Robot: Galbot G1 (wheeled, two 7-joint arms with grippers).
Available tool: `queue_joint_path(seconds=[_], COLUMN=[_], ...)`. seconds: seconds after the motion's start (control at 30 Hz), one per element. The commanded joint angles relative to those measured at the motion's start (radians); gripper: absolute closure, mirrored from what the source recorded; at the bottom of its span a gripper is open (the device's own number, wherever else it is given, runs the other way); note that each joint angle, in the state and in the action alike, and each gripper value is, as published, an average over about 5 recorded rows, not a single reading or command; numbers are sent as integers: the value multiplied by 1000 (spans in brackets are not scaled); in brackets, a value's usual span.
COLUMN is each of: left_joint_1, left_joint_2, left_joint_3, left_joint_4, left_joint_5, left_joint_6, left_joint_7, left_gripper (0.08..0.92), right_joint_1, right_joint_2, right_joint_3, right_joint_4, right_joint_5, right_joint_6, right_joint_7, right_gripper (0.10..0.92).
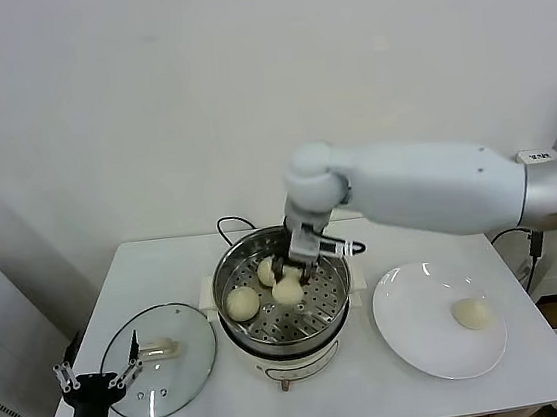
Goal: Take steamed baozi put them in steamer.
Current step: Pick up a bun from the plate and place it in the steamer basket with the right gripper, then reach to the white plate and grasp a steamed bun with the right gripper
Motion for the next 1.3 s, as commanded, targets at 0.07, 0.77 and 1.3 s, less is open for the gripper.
queue_joint_path(seconds=[0.07,0.77,1.3], left_joint_1=[-1,-2,-25], left_joint_2=[-3,0,18], left_joint_3=[1,6,23], left_joint_4=[2,1,0], left_joint_5=[-3,6,20], left_joint_6=[-1,-3,12], left_joint_7=[1,3,0], left_gripper=[177,177,177], right_joint_1=[-105,-21,157], right_joint_2=[13,-49,-376], right_joint_3=[17,98,-122], right_joint_4=[81,-1,-477], right_joint_5=[-179,-66,434], right_joint_6=[157,45,-464], right_joint_7=[-3,4,-47], right_gripper=[609,277,203])
